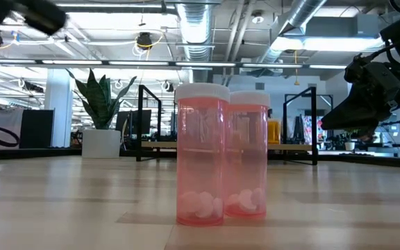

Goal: Pick and place medicine bottles onto shelf by color
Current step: Move the blue pill bottle to the top left of the table

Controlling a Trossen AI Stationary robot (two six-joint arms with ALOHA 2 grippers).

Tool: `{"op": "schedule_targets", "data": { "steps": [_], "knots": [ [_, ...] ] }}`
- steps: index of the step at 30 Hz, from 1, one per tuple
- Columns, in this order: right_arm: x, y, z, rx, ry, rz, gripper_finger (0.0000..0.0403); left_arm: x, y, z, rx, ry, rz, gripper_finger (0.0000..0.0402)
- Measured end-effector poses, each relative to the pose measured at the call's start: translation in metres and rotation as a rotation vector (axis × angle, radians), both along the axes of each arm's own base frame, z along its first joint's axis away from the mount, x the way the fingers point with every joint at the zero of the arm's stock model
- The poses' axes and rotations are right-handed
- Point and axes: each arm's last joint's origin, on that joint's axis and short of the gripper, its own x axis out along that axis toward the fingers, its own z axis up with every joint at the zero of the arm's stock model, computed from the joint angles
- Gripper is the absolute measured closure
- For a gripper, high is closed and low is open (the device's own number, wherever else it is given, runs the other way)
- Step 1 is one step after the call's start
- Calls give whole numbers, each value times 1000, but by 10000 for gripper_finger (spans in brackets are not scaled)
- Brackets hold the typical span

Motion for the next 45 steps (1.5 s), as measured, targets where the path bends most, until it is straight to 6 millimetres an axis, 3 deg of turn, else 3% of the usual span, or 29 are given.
{"op": "schedule_targets", "data": {
  "steps": [5,10,15,23,29,33,45],
  "knots": [
    [0,0,0,0,0,-1,241,-28,-21,-10,-5,-55,-21,308],
    [0,0,0,0,0,0,241,-40,-22,-17,50,-35,-54,304],
    [0,0,0,0,0,0,241,-40,-21,-17,63,-41,-74,256],
    [0,0,0,0,0,0,241,-37,-24,-17,33,-93,-222,140],
    [0,0,0,0,0,-1,241,-40,-27,-18,12,-88,-375,80],
    [0,0,0,0,0,0,241,-45,-31,-22,16,-103,-420,59],
    [0,0,0,0,0,0,241,-60,-46,-70,-57,-233,-395,54]
  ]
}}
